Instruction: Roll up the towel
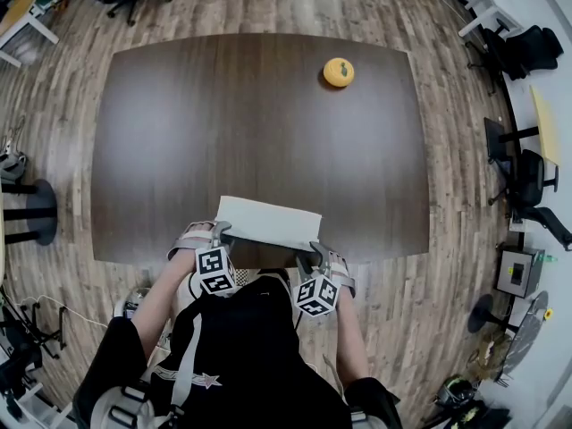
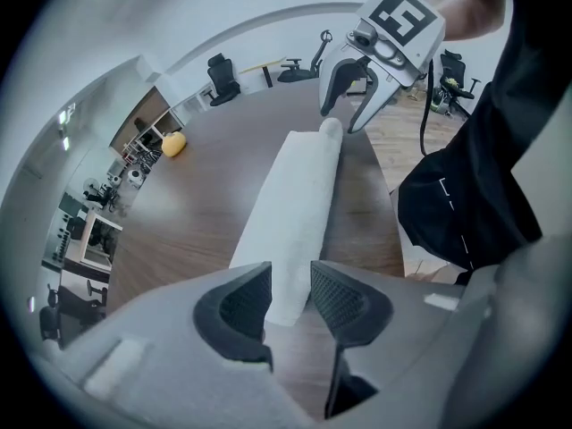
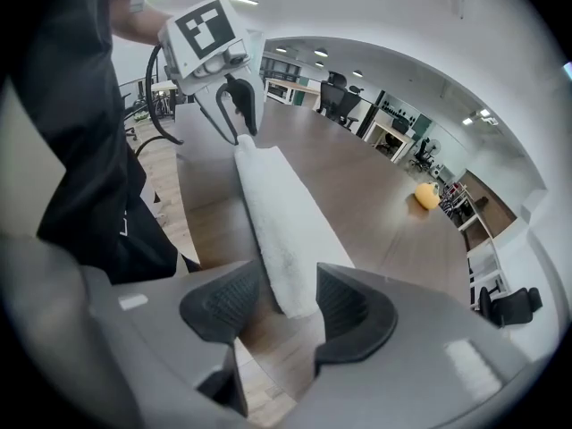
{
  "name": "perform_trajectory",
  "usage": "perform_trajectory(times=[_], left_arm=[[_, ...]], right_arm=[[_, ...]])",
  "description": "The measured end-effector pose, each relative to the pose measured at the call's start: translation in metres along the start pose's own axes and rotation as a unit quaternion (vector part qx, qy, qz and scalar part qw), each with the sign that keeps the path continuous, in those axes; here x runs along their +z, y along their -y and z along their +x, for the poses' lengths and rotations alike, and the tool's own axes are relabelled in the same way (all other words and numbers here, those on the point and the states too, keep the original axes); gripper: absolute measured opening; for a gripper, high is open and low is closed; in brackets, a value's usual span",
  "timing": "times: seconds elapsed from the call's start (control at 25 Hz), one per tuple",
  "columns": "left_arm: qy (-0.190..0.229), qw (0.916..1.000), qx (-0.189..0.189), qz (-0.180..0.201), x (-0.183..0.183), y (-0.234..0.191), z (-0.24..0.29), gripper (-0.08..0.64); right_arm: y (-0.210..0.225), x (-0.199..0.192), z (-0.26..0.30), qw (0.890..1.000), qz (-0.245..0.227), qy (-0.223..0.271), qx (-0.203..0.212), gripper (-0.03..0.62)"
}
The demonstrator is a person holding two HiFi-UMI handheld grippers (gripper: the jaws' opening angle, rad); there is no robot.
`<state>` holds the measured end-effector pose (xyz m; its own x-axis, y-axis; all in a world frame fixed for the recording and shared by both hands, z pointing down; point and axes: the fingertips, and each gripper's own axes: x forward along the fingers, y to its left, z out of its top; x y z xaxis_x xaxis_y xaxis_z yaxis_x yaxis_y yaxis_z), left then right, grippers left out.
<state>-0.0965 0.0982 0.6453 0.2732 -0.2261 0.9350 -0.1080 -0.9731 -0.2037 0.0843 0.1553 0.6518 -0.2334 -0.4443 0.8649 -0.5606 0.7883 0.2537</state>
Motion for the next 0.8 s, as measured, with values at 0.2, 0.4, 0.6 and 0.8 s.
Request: perform_trajectory(times=[0.2, 0.4, 0.6, 0.8], left_arm=[[-0.004, 0.9999, -0.009, -0.005, -0.006, 0.014, 0.001, 0.147], [-0.013, 0.9995, -0.025, -0.010, -0.015, 0.023, 0.012, 0.147], [-0.019, 0.9991, -0.034, -0.015, -0.016, 0.020, 0.023, 0.147], [-0.021, 0.9989, -0.039, -0.017, -0.018, 0.011, 0.031, 0.146]], right_arm=[[-0.017, -0.005, 0.002, 1.000, -0.003, -0.005, 0.017, 0.199], [-0.024, -0.010, 0.012, 0.999, -0.006, -0.012, 0.033, 0.199], [-0.020, -0.011, 0.021, 0.999, -0.004, -0.016, 0.041, 0.198], [-0.015, -0.009, 0.030, 0.999, -0.005, -0.017, 0.046, 0.193]])
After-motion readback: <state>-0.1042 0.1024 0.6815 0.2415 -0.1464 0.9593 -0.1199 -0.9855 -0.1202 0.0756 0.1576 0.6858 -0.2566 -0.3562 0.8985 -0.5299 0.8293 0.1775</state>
